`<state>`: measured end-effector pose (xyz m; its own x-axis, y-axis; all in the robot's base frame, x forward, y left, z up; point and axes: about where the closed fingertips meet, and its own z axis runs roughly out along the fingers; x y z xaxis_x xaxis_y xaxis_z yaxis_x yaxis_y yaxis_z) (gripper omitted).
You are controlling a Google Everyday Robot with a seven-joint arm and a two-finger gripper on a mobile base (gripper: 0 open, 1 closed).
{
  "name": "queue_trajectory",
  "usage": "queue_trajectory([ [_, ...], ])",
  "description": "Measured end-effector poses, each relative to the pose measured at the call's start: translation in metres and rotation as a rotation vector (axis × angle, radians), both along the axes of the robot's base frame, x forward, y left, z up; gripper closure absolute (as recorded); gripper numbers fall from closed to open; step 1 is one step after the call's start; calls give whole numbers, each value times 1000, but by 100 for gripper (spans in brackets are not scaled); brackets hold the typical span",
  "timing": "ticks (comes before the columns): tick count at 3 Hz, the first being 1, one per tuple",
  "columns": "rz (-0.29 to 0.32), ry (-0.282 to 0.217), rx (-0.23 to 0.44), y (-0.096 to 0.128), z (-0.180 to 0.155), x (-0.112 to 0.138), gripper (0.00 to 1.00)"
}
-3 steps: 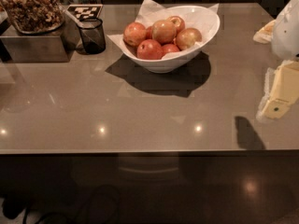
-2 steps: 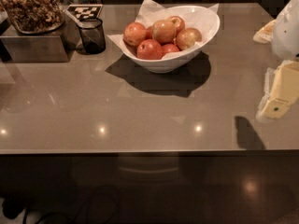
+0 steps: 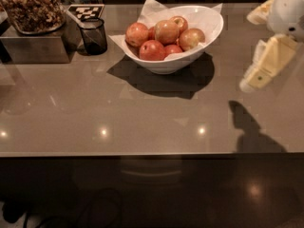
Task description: Pick apple from white bowl
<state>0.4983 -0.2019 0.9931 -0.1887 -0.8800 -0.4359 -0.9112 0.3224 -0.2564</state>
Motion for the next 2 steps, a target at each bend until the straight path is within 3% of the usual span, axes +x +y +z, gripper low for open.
queue_trajectory([
  [1,5,13,179,22,4,51,0],
  [2,8,5,229,25,5,70,0],
])
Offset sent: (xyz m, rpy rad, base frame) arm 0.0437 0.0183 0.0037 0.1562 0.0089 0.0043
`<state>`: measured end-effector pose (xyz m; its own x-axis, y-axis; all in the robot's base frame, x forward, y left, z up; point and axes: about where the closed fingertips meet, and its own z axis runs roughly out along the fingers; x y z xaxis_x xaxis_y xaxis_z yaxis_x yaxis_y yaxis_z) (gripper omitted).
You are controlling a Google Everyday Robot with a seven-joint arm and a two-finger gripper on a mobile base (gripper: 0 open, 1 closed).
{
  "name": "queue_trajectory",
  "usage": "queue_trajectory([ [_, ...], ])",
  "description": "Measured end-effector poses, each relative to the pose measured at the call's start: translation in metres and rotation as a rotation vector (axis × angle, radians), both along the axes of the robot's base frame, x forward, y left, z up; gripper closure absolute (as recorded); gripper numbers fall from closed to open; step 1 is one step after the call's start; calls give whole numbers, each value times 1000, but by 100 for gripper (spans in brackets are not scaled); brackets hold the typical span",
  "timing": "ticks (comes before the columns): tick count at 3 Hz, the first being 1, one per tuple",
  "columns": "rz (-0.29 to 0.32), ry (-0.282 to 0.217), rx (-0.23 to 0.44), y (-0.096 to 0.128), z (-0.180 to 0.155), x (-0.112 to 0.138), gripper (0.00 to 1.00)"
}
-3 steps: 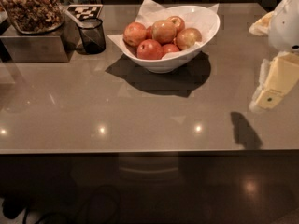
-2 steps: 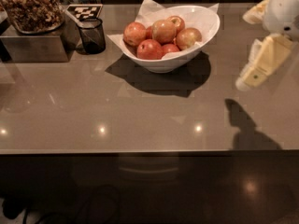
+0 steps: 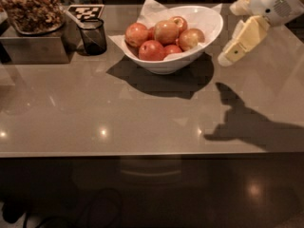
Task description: Pick apple from white bowl
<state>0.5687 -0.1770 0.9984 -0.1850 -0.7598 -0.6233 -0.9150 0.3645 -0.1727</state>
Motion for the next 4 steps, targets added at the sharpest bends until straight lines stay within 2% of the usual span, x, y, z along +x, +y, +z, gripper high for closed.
queue_trajectory([
  [1,-77,-14,55,-5,-4,4,0],
  [2,-102,-52,71,-4,0,15,0],
  [3,-95,-43,68,-3,-2,13,14],
  [4,-99,-44,94,1,-4,20,38],
])
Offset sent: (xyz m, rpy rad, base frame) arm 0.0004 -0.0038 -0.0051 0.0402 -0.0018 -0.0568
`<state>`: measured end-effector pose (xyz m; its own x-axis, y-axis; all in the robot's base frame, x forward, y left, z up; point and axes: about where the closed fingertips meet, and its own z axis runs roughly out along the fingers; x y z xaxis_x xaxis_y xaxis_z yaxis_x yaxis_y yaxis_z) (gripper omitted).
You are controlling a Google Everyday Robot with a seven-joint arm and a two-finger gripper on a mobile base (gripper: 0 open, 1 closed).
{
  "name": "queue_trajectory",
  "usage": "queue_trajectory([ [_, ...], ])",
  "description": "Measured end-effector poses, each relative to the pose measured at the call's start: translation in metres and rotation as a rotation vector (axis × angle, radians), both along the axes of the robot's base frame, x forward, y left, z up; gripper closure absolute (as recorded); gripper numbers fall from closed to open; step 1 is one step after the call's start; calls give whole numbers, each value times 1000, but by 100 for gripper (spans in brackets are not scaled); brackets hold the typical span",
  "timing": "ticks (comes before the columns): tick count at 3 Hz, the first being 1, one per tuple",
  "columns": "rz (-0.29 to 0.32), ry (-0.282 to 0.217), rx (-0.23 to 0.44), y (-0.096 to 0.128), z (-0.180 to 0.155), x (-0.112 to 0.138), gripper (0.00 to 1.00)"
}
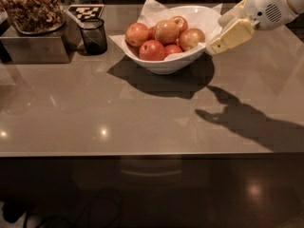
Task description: Pick apple from white bowl
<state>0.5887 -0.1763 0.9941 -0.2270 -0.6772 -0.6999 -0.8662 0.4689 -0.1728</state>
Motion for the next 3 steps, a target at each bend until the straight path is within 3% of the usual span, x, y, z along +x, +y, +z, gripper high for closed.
queue_trajectory([
  [2,85,-64,90,48,6,68,36],
  [3,90,-76,105,57,7,93,31],
])
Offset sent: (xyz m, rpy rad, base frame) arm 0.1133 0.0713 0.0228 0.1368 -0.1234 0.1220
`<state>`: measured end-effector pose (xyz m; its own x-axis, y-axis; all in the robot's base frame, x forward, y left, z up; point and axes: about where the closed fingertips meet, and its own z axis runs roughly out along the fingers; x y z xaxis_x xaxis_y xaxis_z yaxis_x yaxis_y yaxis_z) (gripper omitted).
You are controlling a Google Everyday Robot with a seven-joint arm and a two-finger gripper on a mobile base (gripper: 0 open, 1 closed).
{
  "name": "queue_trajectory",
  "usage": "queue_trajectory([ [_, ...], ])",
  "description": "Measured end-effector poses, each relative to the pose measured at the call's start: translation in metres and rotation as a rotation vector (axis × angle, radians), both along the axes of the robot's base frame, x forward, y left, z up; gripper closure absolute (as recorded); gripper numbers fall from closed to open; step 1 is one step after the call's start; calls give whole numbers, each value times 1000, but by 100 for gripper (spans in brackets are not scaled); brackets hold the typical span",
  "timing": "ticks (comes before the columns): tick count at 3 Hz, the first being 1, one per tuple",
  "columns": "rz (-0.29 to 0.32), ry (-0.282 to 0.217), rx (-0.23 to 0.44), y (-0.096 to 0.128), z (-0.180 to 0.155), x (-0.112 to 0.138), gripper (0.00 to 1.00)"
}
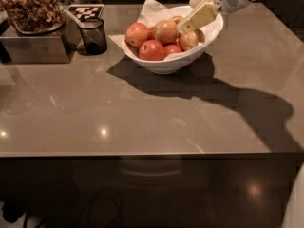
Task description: Pick apple from white bowl
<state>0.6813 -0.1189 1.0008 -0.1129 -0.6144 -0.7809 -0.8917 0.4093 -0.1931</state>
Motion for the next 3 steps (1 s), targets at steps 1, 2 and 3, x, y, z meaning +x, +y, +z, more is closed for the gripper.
queue_trajectory([
  [1,-20,13,-34,-1,-10,13,32],
  [2,-56,48,-128,-12,-29,18,33],
  [3,-80,83,-208,-23,-49,20,32],
])
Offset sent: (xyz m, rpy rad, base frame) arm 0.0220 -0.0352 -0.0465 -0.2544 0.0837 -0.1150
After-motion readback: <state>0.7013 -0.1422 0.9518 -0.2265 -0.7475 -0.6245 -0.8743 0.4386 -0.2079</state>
